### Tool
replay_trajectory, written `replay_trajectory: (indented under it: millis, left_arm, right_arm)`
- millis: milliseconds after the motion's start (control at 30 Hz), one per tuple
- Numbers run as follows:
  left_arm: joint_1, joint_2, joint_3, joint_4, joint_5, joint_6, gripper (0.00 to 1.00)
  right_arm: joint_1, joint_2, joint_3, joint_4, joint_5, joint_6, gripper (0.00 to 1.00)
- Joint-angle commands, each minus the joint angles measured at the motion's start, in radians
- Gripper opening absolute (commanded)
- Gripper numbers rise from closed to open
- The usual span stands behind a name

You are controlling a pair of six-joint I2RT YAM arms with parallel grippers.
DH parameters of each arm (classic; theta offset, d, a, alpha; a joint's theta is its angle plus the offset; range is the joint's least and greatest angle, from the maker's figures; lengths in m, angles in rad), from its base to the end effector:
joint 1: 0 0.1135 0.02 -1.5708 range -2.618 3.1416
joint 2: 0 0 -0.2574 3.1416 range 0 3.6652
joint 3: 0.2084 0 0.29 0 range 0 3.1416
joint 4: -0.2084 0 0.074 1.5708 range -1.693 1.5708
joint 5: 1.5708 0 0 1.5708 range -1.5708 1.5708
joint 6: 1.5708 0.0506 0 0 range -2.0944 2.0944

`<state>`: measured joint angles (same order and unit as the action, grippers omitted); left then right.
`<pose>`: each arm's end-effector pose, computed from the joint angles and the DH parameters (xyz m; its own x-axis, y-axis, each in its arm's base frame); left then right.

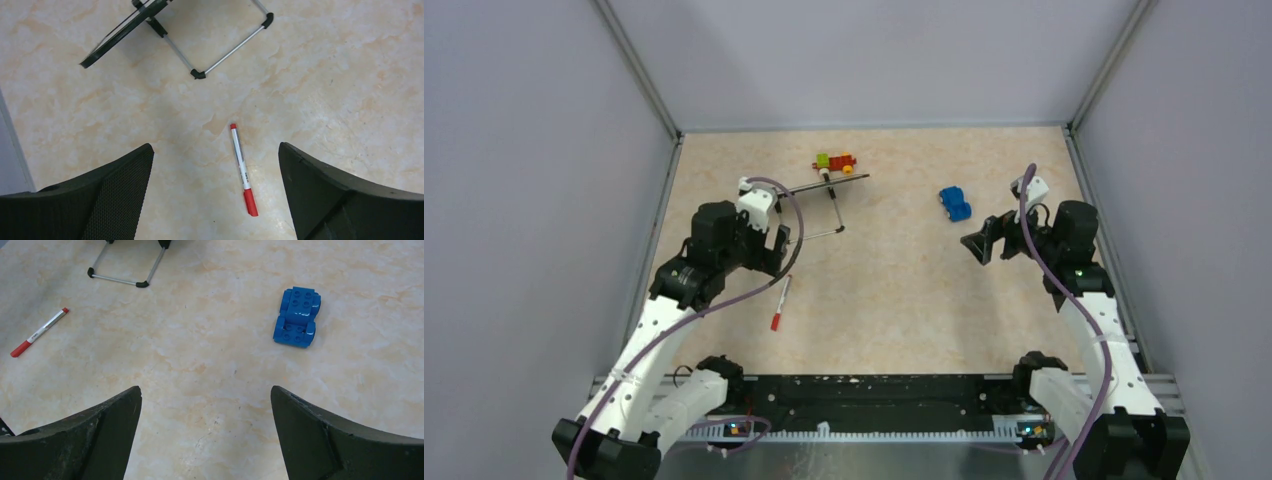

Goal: Write a sentence on the whiteboard
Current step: Move the whiteboard marker to the center of the board.

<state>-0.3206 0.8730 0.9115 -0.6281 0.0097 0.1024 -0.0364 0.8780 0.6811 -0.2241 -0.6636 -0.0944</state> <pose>0.2270 -0.0759 0.3123 -0.4919 0.2711 -0.8274 0.3750 0.9236 0.0796 0.2505 0.0221 0.2684 -0.3563 -0.0613 -0.9323 -0.5692 0.8055 0.1646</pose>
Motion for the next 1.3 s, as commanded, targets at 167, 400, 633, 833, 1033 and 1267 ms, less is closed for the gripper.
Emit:
replay_trajectory:
  millis: [167,400,633,833,1033,1267]
  left_arm:
    - [-0.059,0.098,0.022,-0.059,0.293,0.272,0.99]
    - [-0.11,0.296,0.053,-0.142,0.181,0.283,0.95]
    - [-0.109,0.475,0.027,-0.228,0.082,0.297,0.87]
    - [-0.105,0.536,-0.014,-0.194,0.096,0.336,0.87]
    - [-0.097,0.608,-0.023,-0.197,0.148,0.38,0.83]
    - [-0.077,0.676,-0.036,-0.151,0.163,0.403,0.79]
  right_arm:
    - [0.001,-0.01,0.012,0.022,-0.021,-0.023,0.97]
    - [0.001,-0.013,0.012,0.017,-0.011,-0.031,0.97]
    - [0.001,-0.016,0.015,0.012,-0.012,-0.036,0.97]
    - [0.002,-0.017,0.017,0.009,-0.015,-0.039,0.97]
    - [0.002,-0.02,0.017,0.007,-0.018,-0.039,0.97]
    - [0.002,-0.02,0.015,0.008,-0.018,-0.039,0.97]
